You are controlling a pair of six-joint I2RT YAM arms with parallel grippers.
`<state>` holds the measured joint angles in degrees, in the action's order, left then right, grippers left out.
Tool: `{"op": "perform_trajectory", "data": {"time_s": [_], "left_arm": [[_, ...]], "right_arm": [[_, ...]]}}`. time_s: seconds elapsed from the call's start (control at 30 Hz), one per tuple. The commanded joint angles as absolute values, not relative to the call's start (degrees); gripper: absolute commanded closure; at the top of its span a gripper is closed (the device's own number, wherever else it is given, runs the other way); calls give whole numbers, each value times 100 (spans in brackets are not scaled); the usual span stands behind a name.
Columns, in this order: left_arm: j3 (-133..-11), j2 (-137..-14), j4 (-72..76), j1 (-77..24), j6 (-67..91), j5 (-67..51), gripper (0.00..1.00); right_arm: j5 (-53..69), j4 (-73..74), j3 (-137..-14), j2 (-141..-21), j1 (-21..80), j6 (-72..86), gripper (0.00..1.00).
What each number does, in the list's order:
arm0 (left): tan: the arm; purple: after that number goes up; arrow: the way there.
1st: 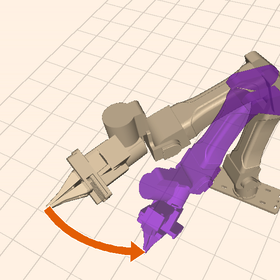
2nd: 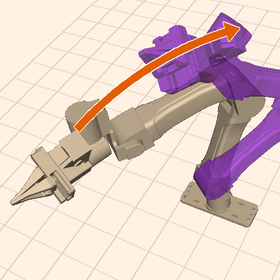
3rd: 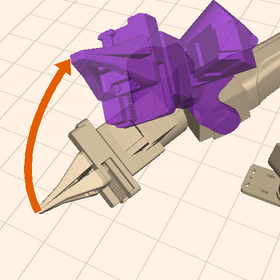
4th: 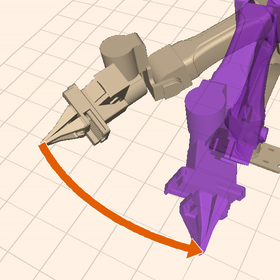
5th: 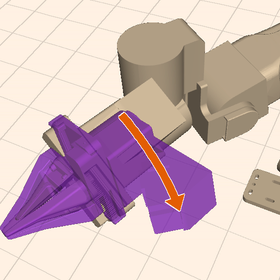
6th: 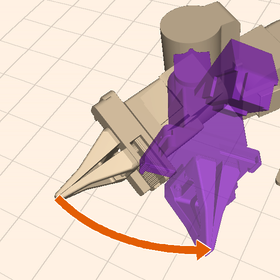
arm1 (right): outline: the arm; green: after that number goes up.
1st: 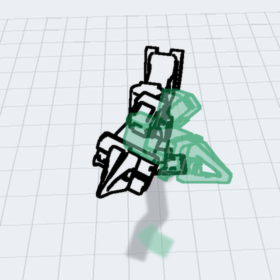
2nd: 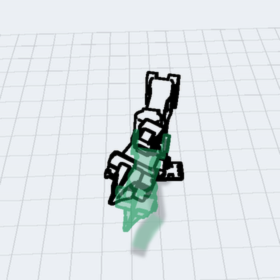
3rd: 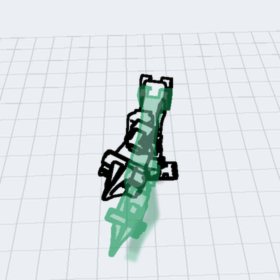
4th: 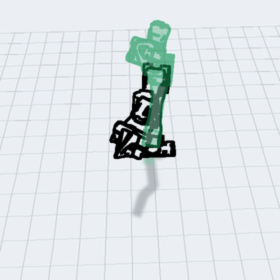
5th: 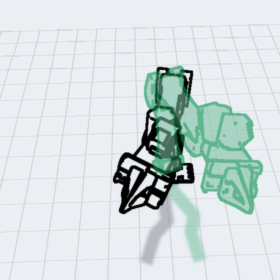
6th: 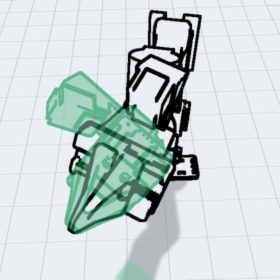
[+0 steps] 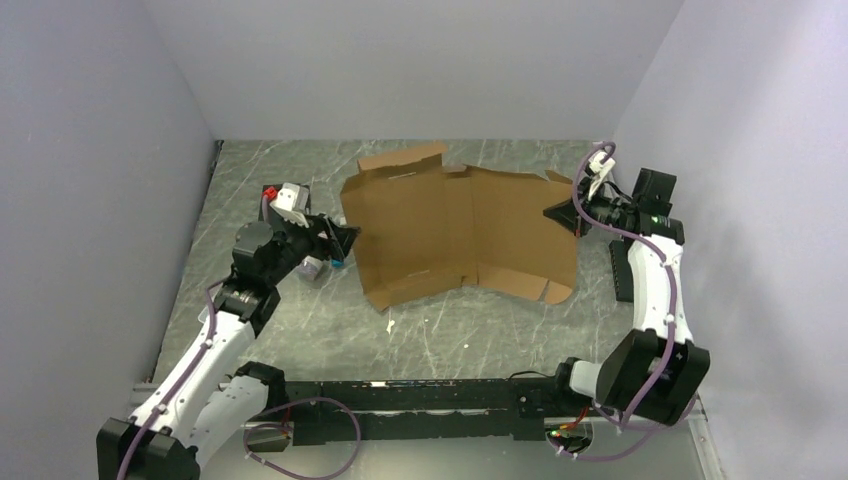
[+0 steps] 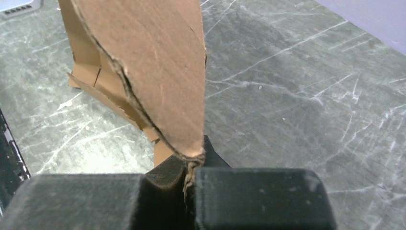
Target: Fold the paper box
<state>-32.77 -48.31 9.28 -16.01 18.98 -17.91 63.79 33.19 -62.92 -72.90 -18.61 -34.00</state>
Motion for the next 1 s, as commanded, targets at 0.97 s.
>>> {"op": "perform_trajectory", "data": {"time_s": [0.97], "left_arm": [[-6884,-5955,-2347,-1617,681,-3173,1]], "right_arm": [[6415,3553,-5827,-6412,-1898,-3710,100]]}}
